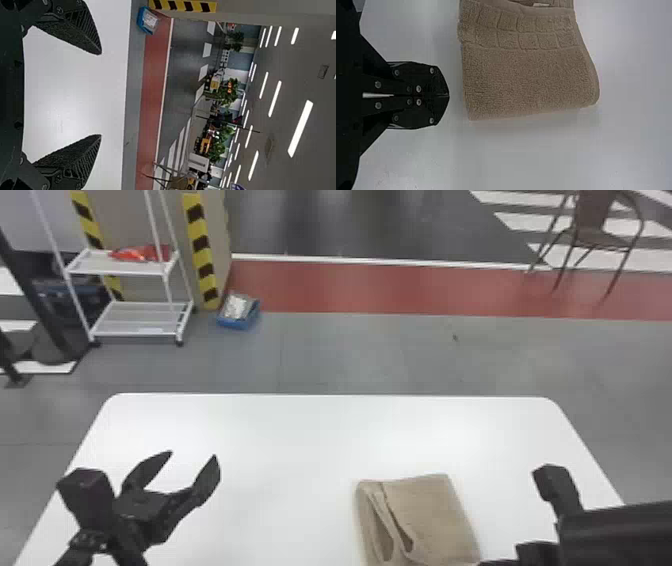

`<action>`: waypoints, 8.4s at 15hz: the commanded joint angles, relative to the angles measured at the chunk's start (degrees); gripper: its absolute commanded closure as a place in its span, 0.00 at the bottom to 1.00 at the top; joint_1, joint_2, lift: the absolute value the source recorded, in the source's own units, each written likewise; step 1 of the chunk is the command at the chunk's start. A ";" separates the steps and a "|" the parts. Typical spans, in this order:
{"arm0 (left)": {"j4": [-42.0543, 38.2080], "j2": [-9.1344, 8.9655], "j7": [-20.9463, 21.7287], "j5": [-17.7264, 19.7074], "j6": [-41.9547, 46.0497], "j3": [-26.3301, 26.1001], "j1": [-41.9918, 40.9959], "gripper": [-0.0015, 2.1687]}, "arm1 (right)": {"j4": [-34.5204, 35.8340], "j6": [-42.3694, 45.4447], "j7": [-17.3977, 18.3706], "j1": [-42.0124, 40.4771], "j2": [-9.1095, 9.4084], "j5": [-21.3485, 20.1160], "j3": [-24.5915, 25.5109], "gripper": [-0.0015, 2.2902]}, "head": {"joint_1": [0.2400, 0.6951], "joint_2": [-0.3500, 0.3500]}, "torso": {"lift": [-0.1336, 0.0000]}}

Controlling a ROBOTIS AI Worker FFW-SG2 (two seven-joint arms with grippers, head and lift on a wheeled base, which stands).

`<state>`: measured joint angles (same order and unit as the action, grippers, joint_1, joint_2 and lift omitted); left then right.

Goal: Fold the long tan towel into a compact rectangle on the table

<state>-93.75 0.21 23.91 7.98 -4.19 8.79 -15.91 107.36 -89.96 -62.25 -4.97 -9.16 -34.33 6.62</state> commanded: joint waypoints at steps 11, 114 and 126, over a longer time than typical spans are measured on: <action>0.50 0.06 0.53 0.46 0.36 1.40 0.00 0.07 | -11.48 -0.12 6.70 12.62 0.54 -0.22 -1.79 0.77 | 1.00 0.33 | 1.00; 4.02 0.14 2.64 1.07 1.94 4.04 1.23 0.07 | -25.36 25.66 27.27 19.65 9.21 4.97 -5.04 0.64 | 1.00 0.51 | 1.00; 5.07 0.14 2.64 1.07 2.47 3.95 1.93 0.07 | -37.05 41.66 30.69 24.66 9.21 8.57 -8.47 0.64 | 1.00 0.57 | 1.00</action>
<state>-88.61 0.28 26.51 9.06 -1.72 12.54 -13.97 69.39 -48.75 -31.23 20.25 0.00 -25.67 -1.81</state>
